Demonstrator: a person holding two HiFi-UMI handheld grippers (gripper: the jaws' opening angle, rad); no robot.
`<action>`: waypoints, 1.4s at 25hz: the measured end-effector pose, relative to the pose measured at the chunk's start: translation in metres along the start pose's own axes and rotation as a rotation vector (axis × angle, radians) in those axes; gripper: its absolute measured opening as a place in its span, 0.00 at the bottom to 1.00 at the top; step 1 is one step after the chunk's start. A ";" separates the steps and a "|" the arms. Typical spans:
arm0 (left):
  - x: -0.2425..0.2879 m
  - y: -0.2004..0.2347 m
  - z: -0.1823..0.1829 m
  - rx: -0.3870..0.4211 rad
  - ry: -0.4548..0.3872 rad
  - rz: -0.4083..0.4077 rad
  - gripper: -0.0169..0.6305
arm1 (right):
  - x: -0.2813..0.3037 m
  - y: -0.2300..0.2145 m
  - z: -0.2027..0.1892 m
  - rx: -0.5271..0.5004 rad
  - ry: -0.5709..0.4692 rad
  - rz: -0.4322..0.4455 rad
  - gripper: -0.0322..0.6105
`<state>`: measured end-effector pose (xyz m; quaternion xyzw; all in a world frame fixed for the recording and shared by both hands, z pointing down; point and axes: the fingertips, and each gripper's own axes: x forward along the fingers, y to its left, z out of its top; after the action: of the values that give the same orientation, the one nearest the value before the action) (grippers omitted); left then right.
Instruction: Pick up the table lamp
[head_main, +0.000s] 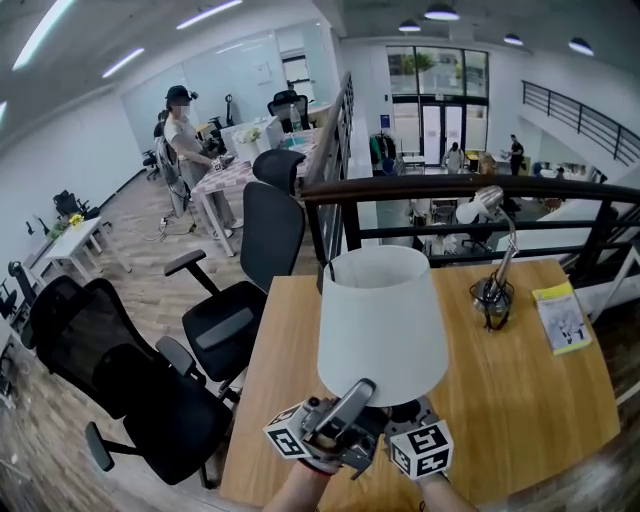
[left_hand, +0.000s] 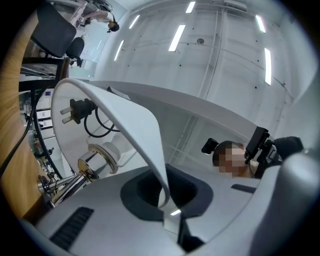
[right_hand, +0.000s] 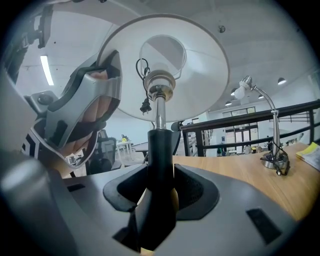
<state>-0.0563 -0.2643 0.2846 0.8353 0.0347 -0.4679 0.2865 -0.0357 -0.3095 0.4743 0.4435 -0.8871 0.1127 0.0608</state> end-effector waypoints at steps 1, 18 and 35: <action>0.002 -0.002 0.000 0.002 0.003 -0.003 0.04 | 0.000 0.000 0.002 0.001 -0.003 0.000 0.31; 0.015 -0.026 0.008 0.032 0.019 -0.031 0.04 | -0.005 0.012 0.028 -0.024 -0.052 -0.003 0.31; 0.029 -0.033 0.011 0.042 0.035 -0.048 0.04 | -0.008 0.012 0.045 -0.028 -0.077 -0.006 0.31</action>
<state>-0.0596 -0.2488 0.2425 0.8482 0.0501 -0.4605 0.2569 -0.0407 -0.3082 0.4278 0.4491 -0.8890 0.0829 0.0332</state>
